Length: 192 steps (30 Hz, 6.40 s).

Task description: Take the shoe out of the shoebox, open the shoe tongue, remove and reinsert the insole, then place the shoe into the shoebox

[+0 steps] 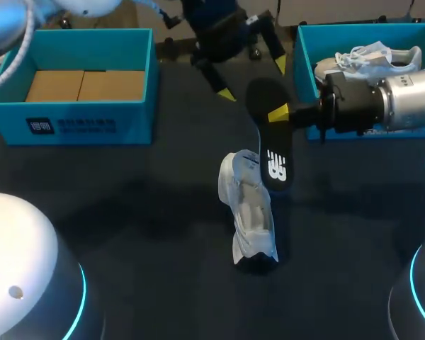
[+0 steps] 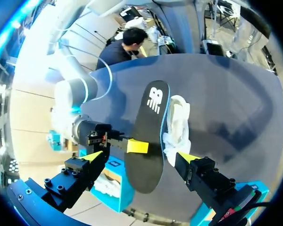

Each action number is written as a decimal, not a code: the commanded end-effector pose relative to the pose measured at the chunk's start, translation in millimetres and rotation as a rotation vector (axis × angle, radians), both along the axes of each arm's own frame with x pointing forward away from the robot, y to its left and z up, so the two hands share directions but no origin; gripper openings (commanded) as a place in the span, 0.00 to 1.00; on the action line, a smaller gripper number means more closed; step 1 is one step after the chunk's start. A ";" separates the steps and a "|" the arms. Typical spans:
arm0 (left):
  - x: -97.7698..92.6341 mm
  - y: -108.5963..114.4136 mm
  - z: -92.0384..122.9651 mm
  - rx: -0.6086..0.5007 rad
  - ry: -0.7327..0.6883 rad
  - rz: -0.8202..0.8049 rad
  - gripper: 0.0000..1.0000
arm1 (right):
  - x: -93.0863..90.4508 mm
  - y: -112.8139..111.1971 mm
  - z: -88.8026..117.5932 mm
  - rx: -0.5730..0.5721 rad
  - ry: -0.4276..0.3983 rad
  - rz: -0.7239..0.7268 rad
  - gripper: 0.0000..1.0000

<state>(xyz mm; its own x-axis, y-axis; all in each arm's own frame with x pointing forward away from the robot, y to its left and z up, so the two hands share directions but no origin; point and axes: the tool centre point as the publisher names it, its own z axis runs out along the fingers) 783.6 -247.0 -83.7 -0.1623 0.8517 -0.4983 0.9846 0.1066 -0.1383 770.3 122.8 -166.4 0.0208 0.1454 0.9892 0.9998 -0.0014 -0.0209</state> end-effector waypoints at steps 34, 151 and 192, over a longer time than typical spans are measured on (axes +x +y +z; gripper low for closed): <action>-3.8 33.5 0.0 -0.684 -0.130 0.153 1.00 | -6.5 -13.1 40.2 -0.038 0.030 -0.021 0.00; -2.4 3.3 -31.9 -0.967 0.114 0.265 0.00 | -38.5 -25.2 61.9 -0.412 -0.426 0.055 1.00; -37.5 15.1 -58.2 -0.942 0.273 0.271 0.00 | -44.6 -54.4 19.5 -0.337 -0.764 0.399 1.00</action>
